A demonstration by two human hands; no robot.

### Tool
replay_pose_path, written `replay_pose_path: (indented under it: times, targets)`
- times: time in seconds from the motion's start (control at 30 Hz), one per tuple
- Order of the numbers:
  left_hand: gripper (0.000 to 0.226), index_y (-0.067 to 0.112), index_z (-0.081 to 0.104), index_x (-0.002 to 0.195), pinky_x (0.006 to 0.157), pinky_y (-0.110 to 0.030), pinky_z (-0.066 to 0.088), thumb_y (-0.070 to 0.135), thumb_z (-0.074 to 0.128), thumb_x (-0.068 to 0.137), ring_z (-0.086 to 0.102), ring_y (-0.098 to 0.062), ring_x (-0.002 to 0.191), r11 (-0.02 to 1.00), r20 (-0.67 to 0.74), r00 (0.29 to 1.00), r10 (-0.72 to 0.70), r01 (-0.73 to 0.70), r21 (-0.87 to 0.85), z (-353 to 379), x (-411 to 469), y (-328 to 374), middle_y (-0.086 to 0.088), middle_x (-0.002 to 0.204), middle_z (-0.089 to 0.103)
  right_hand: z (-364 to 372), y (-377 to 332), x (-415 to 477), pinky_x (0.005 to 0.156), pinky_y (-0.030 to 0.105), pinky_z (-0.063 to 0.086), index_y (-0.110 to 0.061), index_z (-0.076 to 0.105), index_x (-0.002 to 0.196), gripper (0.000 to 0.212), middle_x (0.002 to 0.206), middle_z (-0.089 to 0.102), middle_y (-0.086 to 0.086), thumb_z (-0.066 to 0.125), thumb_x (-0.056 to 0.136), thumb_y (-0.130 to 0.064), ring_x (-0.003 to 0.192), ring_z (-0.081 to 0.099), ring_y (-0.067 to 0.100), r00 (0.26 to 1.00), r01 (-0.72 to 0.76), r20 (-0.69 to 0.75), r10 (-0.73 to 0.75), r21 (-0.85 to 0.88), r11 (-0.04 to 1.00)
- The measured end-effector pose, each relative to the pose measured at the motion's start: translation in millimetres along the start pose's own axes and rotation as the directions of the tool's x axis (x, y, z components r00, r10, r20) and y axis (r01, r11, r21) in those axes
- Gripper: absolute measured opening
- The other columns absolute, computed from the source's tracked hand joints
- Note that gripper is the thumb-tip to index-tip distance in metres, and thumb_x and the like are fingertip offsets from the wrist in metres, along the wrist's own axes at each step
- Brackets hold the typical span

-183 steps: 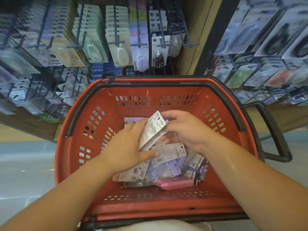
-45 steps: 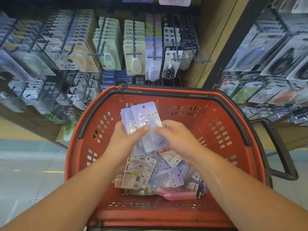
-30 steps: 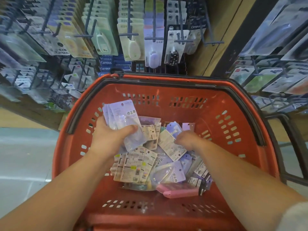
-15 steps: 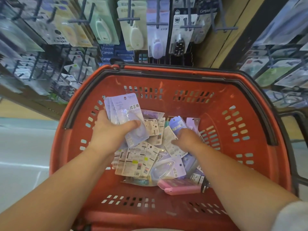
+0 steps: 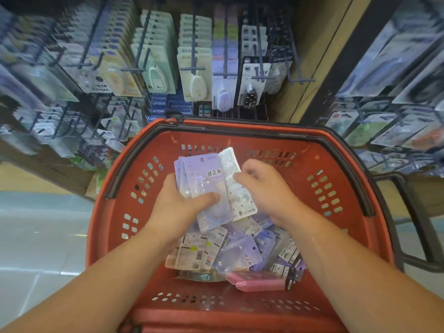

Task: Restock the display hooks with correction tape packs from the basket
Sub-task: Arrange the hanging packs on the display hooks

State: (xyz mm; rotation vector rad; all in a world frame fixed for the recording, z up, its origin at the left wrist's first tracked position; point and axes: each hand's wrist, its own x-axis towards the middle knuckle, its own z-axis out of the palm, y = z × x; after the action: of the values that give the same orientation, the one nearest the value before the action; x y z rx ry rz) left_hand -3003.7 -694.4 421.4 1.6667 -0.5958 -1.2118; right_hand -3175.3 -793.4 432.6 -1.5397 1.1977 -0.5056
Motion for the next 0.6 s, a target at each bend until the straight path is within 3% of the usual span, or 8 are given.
replay_pose_path:
  times: [0.07, 0.1, 0.23, 0.3, 0.43, 0.5, 0.53, 0.6]
  targets:
    - [0.081, 0.027, 0.06, 0.125, 0.086, -0.058, 0.063, 0.036, 0.093, 0.051, 0.078, -0.023, 0.104, 0.999, 0.048, 0.998, 0.044, -0.043, -0.016, 1.6, -6.0, 4.9, 0.003, 0.117, 0.078, 5.1, -9.9, -19.4, 0.076, 0.037, 0.048, -0.004, 0.065, 0.102, 0.029, 0.084, 0.062, 0.005, 0.055, 0.104, -0.031, 0.087, 0.063, 0.019, 0.999, -0.025, -0.03, 0.032, 0.197, 0.98]
    - [0.079, 0.026, 0.06, 0.127, 0.086, -0.057, 0.063, 0.031, 0.093, 0.056, 0.077, -0.025, 0.105, 0.998, 0.074, 0.996, 0.057, -0.055, -0.035, 2.0, -9.2, 8.1, 0.002, 0.118, 0.077, 6.9, -11.6, -27.4, 0.087, 0.037, 0.048, -0.008, 0.066, 0.112, 0.032, 0.097, 0.067, 0.002, 0.052, 0.105, -0.036, 0.103, 0.064, 0.021, 0.997, -0.047, -0.049, 0.066, 0.309, 0.95]
    - [0.06, 0.026, 0.064, 0.124, 0.081, -0.059, 0.064, 0.019, 0.083, 0.068, 0.077, -0.032, 0.104, 0.99, 0.143, 0.985, 0.094, -0.077, -0.119, 2.8, -24.5, 21.2, -0.003, 0.115, 0.079, 7.2, -11.4, -41.5, 0.074, 0.036, 0.051, -0.016, 0.063, 0.106, 0.005, 0.105, 0.069, 0.007, 0.061, 0.101, -0.018, 0.09, 0.065, 0.023, 0.999, 0.02, -0.052, 0.006, 0.484, 0.875]
    - [0.045, 0.027, 0.072, 0.116, 0.088, -0.06, 0.062, 0.015, 0.078, 0.073, 0.076, -0.036, 0.105, 0.986, 0.199, 0.973, 0.12, -0.093, -0.139, 4.8, -32.1, 24.7, -0.009, 0.114, 0.079, 5.0, -11.7, -44.7, 0.082, 0.037, 0.057, -0.016, 0.063, 0.123, 0.026, 0.119, 0.071, 0.008, 0.068, 0.098, -0.016, 0.103, 0.07, 0.025, 1.0, 0.0, -0.02, 0.014, 0.555, 0.832]
    - [0.057, 0.017, 0.066, 0.128, 0.091, -0.058, 0.062, 0.017, 0.083, 0.073, 0.076, -0.037, 0.105, 0.985, 0.232, 0.964, 0.128, -0.097, -0.139, 6.5, -41.0, 21.1, -0.014, 0.118, 0.077, 2.7, -11.5, -50.9, 0.079, 0.03, 0.06, -0.019, 0.064, 0.13, 0.037, 0.116, 0.075, -0.001, 0.072, 0.094, -0.018, 0.101, 0.073, 0.019, 0.997, -0.054, 0.076, 0.02, 0.478, 0.877]
    - [0.071, 0.015, 0.063, 0.132, 0.093, -0.062, 0.06, 0.025, 0.089, 0.067, 0.075, -0.039, 0.108, 0.985, 0.239, 0.964, 0.12, -0.085, -0.15, 6.6, -44.4, 19.9, -0.016, 0.121, 0.076, 2.1, -9.3, -53.4, 0.085, 0.046, 0.062, -0.017, 0.065, 0.129, 0.038, 0.117, 0.075, 0.004, 0.074, 0.092, -0.022, 0.104, 0.074, 0.027, 0.984, -0.123, 0.173, 0.039, 0.507, 0.853]
    - [0.072, 0.015, 0.063, 0.132, 0.094, -0.062, 0.059, 0.026, 0.089, 0.066, 0.075, -0.04, 0.109, 0.984, 0.238, 0.964, 0.117, -0.081, -0.157, 6.6, -46.6, 20.5, -0.016, 0.121, 0.076, 0.9, -8.6, -54.4, 0.087, 0.05, 0.061, -0.016, 0.067, 0.125, 0.037, 0.116, 0.076, 0.006, 0.076, 0.09, -0.024, 0.104, 0.074, 0.029, 0.984, -0.115, 0.175, 0.03, 0.501, 0.857]
    - [0.056, 0.016, 0.068, 0.126, 0.089, -0.055, 0.063, 0.018, 0.086, 0.073, 0.076, -0.039, 0.107, 0.98, 0.225, 0.965, 0.136, -0.099, -0.17, 6.9, -48.8, 20.1, -0.016, 0.118, 0.078, -2.8, -8.8, -54.2, 0.085, 0.045, 0.062, -0.019, 0.069, 0.118, 0.035, 0.11, 0.077, 0.001, 0.082, 0.085, -0.025, 0.1, 0.075, 0.024, 0.997, -0.009, 0.071, -0.022, 0.412, 0.911]
